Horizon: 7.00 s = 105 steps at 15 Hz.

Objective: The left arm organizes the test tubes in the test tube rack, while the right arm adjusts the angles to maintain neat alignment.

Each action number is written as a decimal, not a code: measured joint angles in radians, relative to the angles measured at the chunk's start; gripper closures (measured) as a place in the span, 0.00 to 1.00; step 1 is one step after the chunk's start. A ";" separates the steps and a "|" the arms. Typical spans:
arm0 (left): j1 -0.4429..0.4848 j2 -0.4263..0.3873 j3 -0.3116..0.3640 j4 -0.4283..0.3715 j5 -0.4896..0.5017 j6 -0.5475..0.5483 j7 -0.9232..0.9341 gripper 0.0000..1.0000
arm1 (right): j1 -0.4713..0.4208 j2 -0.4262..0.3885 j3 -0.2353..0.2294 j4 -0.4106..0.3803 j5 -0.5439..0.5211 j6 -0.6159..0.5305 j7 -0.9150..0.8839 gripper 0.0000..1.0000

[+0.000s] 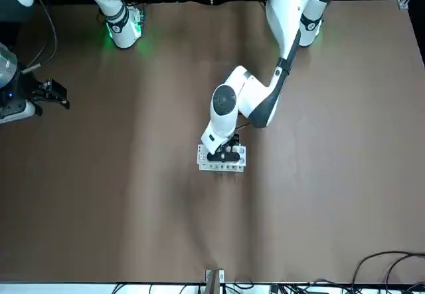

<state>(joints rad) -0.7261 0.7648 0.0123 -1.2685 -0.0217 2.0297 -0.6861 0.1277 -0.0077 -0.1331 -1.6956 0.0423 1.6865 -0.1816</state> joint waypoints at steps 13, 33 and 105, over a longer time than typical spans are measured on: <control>0.000 0.000 0.002 0.000 0.000 0.043 0.000 0.73 | 0.000 0.000 0.000 0.000 0.000 0.000 0.000 0.00; -0.003 0.017 0.016 0.000 0.000 0.058 0.001 0.74 | 0.000 0.000 0.000 0.000 0.000 0.000 -0.001 0.00; -0.001 -0.038 0.017 0.017 0.000 -0.010 0.000 0.80 | 0.001 0.001 0.005 0.000 0.000 0.000 -0.002 0.00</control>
<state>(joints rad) -0.7268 0.7270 0.0291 -1.2515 -0.0217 2.0193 -0.6864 0.1283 -0.0070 -0.1284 -1.6956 0.0422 1.6865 -0.1835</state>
